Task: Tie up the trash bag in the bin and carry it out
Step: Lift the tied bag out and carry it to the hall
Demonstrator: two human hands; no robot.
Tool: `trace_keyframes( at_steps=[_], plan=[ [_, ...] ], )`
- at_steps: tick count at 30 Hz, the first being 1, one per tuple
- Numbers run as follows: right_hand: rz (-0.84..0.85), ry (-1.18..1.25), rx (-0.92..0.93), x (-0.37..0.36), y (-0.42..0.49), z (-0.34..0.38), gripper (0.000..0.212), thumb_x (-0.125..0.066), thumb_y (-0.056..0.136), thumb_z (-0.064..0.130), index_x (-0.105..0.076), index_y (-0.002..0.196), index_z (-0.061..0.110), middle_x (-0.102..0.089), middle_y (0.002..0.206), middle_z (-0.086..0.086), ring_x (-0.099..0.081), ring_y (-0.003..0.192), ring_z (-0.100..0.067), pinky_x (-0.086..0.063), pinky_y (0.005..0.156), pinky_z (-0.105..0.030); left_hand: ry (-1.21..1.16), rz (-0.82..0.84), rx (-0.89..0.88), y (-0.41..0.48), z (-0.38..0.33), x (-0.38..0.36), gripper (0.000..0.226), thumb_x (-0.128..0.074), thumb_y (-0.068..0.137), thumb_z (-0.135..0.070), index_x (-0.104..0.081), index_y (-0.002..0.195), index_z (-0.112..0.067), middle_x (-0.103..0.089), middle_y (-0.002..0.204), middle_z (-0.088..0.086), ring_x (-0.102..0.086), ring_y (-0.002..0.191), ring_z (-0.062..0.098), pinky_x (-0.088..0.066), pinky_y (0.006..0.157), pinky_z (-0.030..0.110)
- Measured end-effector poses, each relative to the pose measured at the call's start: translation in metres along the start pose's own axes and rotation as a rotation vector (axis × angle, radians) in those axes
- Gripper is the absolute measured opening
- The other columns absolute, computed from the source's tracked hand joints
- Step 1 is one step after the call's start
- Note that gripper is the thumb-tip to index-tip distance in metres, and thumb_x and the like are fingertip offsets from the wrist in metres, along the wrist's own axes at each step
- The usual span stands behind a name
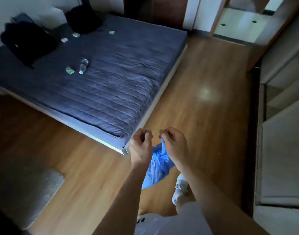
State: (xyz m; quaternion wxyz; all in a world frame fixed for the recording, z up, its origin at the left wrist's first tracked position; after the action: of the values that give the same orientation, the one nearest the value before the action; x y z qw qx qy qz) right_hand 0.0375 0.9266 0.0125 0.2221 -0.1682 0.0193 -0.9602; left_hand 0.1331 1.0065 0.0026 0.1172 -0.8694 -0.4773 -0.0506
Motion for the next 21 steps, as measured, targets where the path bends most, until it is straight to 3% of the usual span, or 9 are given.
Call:
trace_keyframes(
  at_steps=[4,7,12,16,21],
  plan=[
    [-0.099,0.074,-0.063,0.041,0.029,-0.019,0.027,-0.058,0.084,0.030,-0.063,0.069,0.008,-0.063,0.065,-0.012,-0.059,0.059,-0.024,-0.046,0.061,-0.032,0.060,0.113,-0.042,0.013,-0.011,-0.057,0.019,-0.055,0.087,-0.017,-0.058,0.069,-0.010,-0.044,0.044,-0.011,-0.037,0.044,0.006,-0.031,0.047,0.018],
    [-0.130,0.087,-0.088,0.074,0.063,-0.031,0.024,-0.059,0.087,0.028,-0.064,0.070,0.011,-0.062,0.060,-0.002,-0.055,0.056,-0.009,-0.044,0.060,-0.023,0.092,0.158,-0.064,0.029,-0.022,-0.104,0.020,-0.056,0.086,-0.020,-0.060,0.069,-0.011,-0.044,0.046,-0.009,-0.039,0.043,0.005,-0.030,0.044,0.015],
    [-0.224,0.122,-0.114,0.144,0.138,-0.041,0.025,-0.060,0.089,0.021,-0.061,0.064,0.019,-0.061,0.056,0.010,-0.056,0.057,-0.002,-0.043,0.057,-0.011,0.109,0.231,-0.069,0.061,-0.049,-0.202,0.026,-0.056,0.086,-0.021,-0.055,0.060,-0.022,-0.043,0.045,-0.011,-0.037,0.044,0.006,-0.031,0.045,0.017],
    [-0.224,0.144,-0.146,0.198,0.195,-0.051,0.028,-0.060,0.088,0.019,-0.059,0.060,0.022,-0.058,0.050,0.015,-0.053,0.053,-0.001,-0.044,0.062,-0.021,0.095,0.257,-0.064,0.081,-0.075,-0.277,0.036,-0.056,0.087,-0.018,-0.050,0.053,-0.028,-0.045,0.044,-0.013,-0.039,0.045,0.005,-0.034,0.050,0.021],
    [-0.268,0.186,-0.121,0.254,0.256,-0.052,0.026,-0.059,0.089,0.014,-0.060,0.063,0.017,-0.054,0.046,0.017,-0.050,0.049,0.001,-0.039,0.056,-0.013,0.100,0.286,-0.072,0.105,-0.100,-0.352,0.025,-0.055,0.084,-0.022,-0.056,0.059,-0.019,-0.051,0.051,-0.007,-0.047,0.051,0.010,-0.041,0.056,0.031]
  ],
)
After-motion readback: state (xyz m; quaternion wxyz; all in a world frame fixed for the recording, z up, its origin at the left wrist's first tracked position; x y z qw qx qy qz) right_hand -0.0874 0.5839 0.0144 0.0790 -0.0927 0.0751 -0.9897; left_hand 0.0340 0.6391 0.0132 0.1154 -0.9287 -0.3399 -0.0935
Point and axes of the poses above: each hand's wrist, its own y-axis towards the middle knuckle, its own x-axis out of the back of the hand, z = x × y, the point moved 3 cm from there along y, towards the middle knuckle
